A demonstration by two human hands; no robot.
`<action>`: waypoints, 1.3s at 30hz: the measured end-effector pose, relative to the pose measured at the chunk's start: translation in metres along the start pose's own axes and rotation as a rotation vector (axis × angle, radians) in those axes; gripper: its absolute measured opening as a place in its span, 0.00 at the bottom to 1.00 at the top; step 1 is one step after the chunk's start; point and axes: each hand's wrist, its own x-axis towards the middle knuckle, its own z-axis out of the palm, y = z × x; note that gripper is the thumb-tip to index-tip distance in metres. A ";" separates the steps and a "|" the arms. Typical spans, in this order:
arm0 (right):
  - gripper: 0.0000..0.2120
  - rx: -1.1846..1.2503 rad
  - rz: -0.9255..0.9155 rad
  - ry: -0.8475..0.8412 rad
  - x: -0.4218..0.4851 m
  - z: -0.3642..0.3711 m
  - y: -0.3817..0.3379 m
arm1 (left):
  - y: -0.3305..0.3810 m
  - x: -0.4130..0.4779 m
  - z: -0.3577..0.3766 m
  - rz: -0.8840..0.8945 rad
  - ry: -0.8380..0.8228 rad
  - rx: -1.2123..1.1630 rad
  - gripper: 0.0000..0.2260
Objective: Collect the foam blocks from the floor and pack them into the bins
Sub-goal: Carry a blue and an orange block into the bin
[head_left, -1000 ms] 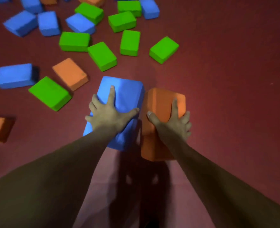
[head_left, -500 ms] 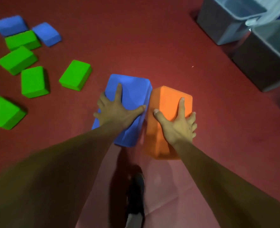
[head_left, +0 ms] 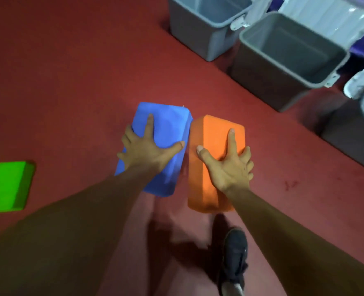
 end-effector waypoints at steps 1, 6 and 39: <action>0.52 0.032 0.019 0.014 0.025 -0.014 -0.001 | 0.023 0.019 0.008 0.014 -0.015 0.003 0.50; 0.51 0.071 0.088 0.065 0.157 -0.073 0.015 | 0.143 0.101 0.061 0.077 -0.035 0.029 0.51; 0.51 0.264 0.572 0.538 0.448 -0.486 0.276 | 0.766 0.099 0.303 0.623 -0.390 0.153 0.52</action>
